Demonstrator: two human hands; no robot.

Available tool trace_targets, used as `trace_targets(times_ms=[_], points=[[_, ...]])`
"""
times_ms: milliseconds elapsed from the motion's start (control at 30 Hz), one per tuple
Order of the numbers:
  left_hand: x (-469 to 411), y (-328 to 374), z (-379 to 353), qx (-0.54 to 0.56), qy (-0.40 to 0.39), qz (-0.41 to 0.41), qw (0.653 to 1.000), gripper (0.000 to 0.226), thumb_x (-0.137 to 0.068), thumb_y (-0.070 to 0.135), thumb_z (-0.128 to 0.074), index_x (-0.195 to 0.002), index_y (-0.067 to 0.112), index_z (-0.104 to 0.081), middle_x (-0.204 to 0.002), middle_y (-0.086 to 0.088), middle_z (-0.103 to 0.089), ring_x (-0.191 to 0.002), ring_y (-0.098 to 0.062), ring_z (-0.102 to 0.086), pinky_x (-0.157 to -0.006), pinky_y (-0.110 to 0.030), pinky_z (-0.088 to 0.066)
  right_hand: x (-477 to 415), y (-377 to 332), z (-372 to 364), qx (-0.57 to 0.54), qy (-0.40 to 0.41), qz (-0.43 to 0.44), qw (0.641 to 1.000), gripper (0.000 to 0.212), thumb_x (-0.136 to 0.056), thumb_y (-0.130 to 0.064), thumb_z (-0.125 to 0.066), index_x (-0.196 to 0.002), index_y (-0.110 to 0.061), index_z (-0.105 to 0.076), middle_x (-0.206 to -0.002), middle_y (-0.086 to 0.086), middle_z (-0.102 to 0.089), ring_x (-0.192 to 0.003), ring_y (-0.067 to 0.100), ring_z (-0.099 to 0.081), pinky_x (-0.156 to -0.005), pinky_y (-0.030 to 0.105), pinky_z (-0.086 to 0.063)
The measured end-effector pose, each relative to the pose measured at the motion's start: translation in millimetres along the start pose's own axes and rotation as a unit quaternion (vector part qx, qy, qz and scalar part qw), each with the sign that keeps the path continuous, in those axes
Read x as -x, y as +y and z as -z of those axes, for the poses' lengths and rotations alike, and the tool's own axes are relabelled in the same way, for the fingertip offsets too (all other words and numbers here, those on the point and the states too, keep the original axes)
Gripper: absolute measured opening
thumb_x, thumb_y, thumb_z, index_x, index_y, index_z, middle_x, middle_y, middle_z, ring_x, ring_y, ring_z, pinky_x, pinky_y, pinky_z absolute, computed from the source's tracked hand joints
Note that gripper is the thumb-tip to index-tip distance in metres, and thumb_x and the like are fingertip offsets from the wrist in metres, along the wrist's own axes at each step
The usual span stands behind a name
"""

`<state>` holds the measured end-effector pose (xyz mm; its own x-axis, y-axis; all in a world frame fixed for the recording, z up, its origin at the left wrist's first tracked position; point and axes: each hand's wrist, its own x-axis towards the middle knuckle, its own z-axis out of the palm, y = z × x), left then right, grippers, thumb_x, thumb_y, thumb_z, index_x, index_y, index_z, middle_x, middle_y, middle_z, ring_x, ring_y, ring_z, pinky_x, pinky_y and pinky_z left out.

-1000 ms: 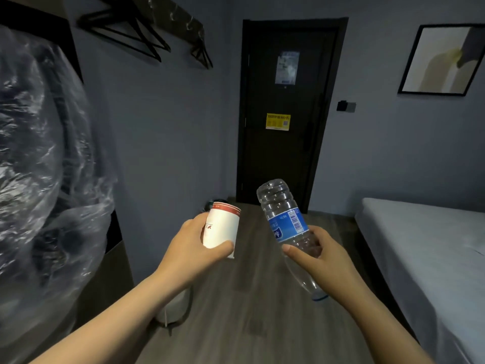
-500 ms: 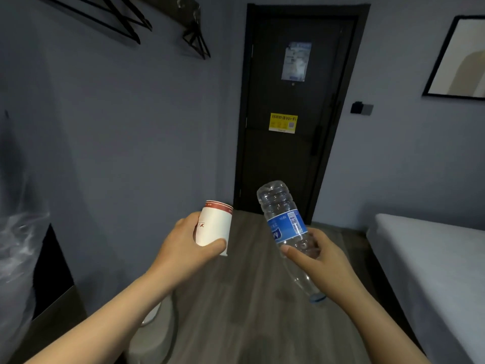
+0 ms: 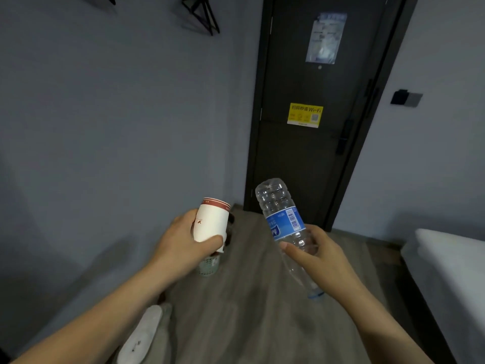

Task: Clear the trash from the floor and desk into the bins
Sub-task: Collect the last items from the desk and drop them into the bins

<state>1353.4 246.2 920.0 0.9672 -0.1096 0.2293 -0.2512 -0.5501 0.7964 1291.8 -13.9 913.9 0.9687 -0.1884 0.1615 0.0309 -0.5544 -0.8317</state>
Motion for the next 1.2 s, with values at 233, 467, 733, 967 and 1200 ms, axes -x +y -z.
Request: trace_targets(times_ms=[233,467,733,967,1200], points=[[-117.8,-10.7,-47.4,-0.019,0.018,0.029,0.999,0.043,-0.052,0.053,-0.061,-0.093,0.045,-0.047,-0.097,0.016,-0.058,-0.086,-0.002,-0.056,-0.061,-0.021,-0.041,-133.5,37.9,5.2,-0.04,-0.039,-0.007,0.998,0.035,-0.074,-0.052,-0.07,-0.101,-0.047,-0.049,-0.096,-0.013,-0.067,-0.082,0.0,-0.067,-0.074,0.026,-0.056],[-208.3,-42.0,-78.5,-0.032,0.019,0.071,0.997,0.044,-0.05,0.058,-0.059,-0.09,0.043,-0.05,-0.09,0.016,-0.059,-0.078,0.001,-0.058,-0.057,-0.021,-0.043,-252.2,74.8,-11.1,-0.03,-0.069,-0.027,0.997,0.043,-0.078,-0.044,-0.073,-0.113,-0.031,-0.053,-0.093,-0.01,-0.067,-0.079,0.003,-0.066,-0.066,0.018,-0.051],[-325.8,-105.7,-95.9,-0.007,0.008,0.102,0.995,0.051,-0.054,0.049,-0.061,-0.103,0.034,-0.054,-0.094,0.009,-0.062,-0.082,-0.006,-0.06,-0.059,-0.021,-0.042,-377.8,102.6,-65.9,0.0,-0.098,-0.045,0.994,0.052,-0.078,-0.048,-0.071,-0.123,-0.029,-0.052,-0.096,-0.01,-0.067,-0.083,0.004,-0.066,-0.072,0.024,-0.053],[-433.9,-169.9,-89.1,-0.003,-0.009,0.151,0.988,0.063,-0.061,0.047,-0.066,-0.119,0.029,-0.051,-0.109,0.004,-0.058,-0.097,-0.015,-0.06,-0.079,-0.035,-0.053,-486.1,104.2,-121.1,0.028,-0.121,-0.083,0.989,0.053,-0.08,-0.049,-0.069,-0.125,-0.026,-0.053,-0.103,-0.005,-0.067,-0.088,0.006,-0.066,-0.067,0.022,-0.05],[-513.5,-221.7,-105.2,-0.007,-0.013,0.178,0.984,0.053,-0.069,0.037,-0.076,-0.115,0.025,-0.053,-0.105,0.004,-0.06,-0.088,-0.009,-0.059,-0.065,-0.023,-0.046,-574.2,127.2,-161.7,0.044,-0.164,-0.111,0.979,0.06,-0.083,-0.048,-0.064,-0.134,-0.024,-0.045,-0.111,-0.001,-0.063,-0.089,0.006,-0.064,-0.063,0.018,-0.046]])
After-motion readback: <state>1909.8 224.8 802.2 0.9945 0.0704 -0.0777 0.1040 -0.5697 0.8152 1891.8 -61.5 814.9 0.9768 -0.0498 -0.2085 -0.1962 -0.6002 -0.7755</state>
